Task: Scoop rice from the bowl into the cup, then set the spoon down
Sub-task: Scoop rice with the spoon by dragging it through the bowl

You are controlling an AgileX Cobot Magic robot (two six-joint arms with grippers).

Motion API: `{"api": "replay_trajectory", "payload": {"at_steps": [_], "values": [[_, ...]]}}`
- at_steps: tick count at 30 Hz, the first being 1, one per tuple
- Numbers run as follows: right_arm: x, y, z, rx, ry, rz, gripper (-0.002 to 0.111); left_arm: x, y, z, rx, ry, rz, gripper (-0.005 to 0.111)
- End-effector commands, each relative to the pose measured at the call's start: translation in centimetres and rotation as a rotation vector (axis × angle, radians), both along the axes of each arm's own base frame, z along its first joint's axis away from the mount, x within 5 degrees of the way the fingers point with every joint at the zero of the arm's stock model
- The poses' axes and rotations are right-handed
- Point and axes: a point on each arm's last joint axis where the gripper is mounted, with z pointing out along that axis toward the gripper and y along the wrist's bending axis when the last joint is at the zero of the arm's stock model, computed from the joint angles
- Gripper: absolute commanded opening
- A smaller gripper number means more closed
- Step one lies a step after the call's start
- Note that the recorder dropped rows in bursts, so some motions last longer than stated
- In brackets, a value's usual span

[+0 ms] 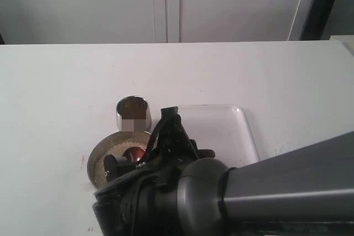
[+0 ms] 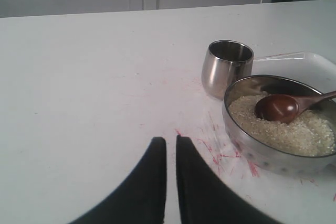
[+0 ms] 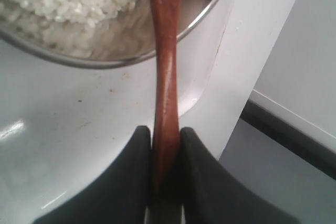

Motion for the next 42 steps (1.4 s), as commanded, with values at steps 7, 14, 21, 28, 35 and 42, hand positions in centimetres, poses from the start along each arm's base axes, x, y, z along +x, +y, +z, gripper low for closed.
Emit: {"api": "replay_trajectory", "payload": {"at_steps": [7,14,21,28,35,42], "values": [[-0.5,-0.1,-0.5,0.053,0.078,-0.041,0.000,0.0,0.0,0.2,-0.017,-0.005,-0.001,0.014],[-0.5,0.0,-0.5,0.068,0.086,-0.042,0.000,0.0,0.0,0.2,-0.017,-0.005,-0.001,0.014],[-0.3,0.6,0.2,0.108,0.084,-0.052,0.000,0.0,0.0,0.2,-0.017,-0.005,-0.001,0.014],[0.0,2.1,2.8,0.174,0.123,-0.060,0.000,0.0,0.0,0.2,-0.017,-0.005,-0.001,0.014],[0.6,1.4,5.6,0.281,0.253,-0.157,0.000,0.0,0.0,0.2,-0.017,-0.005,-0.001,0.014],[0.8,-1.9,9.6,0.459,0.390,-0.278,0.000,0.0,0.0,0.2,-0.017,-0.005,-0.001,0.014]]}}
